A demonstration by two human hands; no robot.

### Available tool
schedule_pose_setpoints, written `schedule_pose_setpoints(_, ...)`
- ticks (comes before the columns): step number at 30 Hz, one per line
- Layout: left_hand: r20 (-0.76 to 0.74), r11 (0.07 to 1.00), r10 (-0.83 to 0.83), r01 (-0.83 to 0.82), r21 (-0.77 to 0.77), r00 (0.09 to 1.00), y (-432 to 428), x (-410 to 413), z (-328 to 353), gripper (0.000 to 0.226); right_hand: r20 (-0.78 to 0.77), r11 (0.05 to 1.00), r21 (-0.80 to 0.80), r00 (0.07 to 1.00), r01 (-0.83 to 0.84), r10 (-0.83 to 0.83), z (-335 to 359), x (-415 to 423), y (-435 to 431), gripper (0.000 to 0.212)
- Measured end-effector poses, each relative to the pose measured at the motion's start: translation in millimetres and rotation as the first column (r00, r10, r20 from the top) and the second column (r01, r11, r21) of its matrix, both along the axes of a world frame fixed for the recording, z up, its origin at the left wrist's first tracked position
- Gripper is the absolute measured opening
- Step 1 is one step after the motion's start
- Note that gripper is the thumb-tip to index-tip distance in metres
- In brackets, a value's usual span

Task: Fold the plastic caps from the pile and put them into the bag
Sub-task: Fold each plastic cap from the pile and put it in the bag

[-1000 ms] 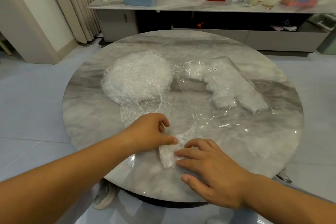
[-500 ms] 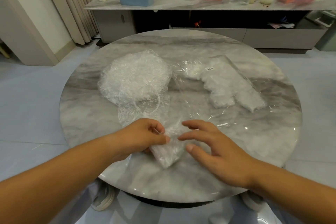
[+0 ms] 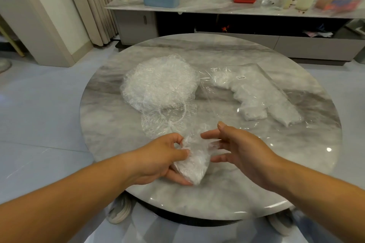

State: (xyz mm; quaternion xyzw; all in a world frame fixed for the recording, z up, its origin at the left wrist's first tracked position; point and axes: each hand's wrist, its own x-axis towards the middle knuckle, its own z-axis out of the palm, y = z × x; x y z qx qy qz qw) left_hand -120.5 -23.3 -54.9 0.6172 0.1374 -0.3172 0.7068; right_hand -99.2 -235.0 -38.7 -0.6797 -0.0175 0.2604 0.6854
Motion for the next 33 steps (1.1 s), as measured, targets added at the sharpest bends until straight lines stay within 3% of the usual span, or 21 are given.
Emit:
schedule_pose_setpoints(3, -0.037, 1.000, 0.007, -0.007, 0.010, 0.999, -2.6, 0.3, -2.0, 0.033, 0.249, 0.987, -0.142, 0.963, -0.069, 0.103, -4.1, -5.2, -2.3, 0.043)
schedule_pose_setpoints(7, -0.132, 0.999, 0.036, -0.041, -0.035, 0.991, -6.2, 2.1, 0.1, 0.032, 0.513, 0.870, -0.465, 0.750, -0.166, 0.417, -11.6, -15.8, -11.0, 0.052)
schedule_pose_setpoints(10, -0.223, 0.987, 0.023, -0.058, -0.149, 0.975, -4.3, 2.8, 4.2, 0.030, 0.531, 0.768, -0.623, 0.640, -0.148, 0.555, -16.7, -18.9, -16.5, 0.059)
schedule_pose_setpoints(14, -0.277, 0.949, -0.013, -0.075, -0.307, 0.961, 1.4, 4.7, 6.8, 0.042, 0.600, 0.756, -0.645, 0.540, -0.110, 0.590, -19.3, -21.0, -21.6, 0.051)
schedule_pose_setpoints(18, -0.284, 0.947, 0.051, -0.137, -0.289, 0.957, -0.1, 7.2, 3.7, 0.055, 0.611, 0.700, -0.703, 0.398, -0.125, 0.685, -17.5, -24.4, -20.0, 0.039)
schedule_pose_setpoints(21, -0.196, 0.975, 0.044, -0.085, -0.207, 0.980, -8.7, 4.7, 4.3, 0.044, 0.539, 0.601, -0.789, 0.328, -0.125, 0.776, -15.0, -27.6, -18.2, 0.041)
schedule_pose_setpoints(24, -0.121, 0.986, 0.110, -0.124, -0.112, 0.987, -16.9, 4.5, 2.7, 0.033, 0.506, 0.591, -0.791, 0.374, -0.159, 0.778, -13.7, -30.8, -21.8, 0.051)
schedule_pose_setpoints(27, -0.049, 0.977, 0.191, -0.195, -0.086, 0.980, -20.5, 11.1, 5.1, 0.031, 0.597, 0.735, -0.667, 0.501, -0.124, 0.626, -12.6, -33.5, -28.7, 0.052)
schedule_pose_setpoints(28, -0.022, 0.971, 0.217, -0.218, -0.098, 0.976, -22.2, 13.8, 8.6, 0.029, 0.616, 0.797, -0.599, 0.587, -0.085, 0.525, -12.0, -34.0, -30.3, 0.049)
schedule_pose_setpoints(31, 0.076, 0.961, 0.254, -0.242, -0.136, 0.964, -32.6, 19.7, 23.0, 0.031, 0.402, 0.953, -0.302, 0.904, -0.017, 0.144, -0.6, -28.7, -32.4, 0.033)
schedule_pose_setpoints(33, 0.143, 0.966, 0.233, -0.212, -0.150, 0.962, -45.0, 21.1, 33.5, 0.035, 0.231, 0.988, -0.154, 0.972, -0.005, 0.041, 6.2, -21.4, -35.0, 0.034)
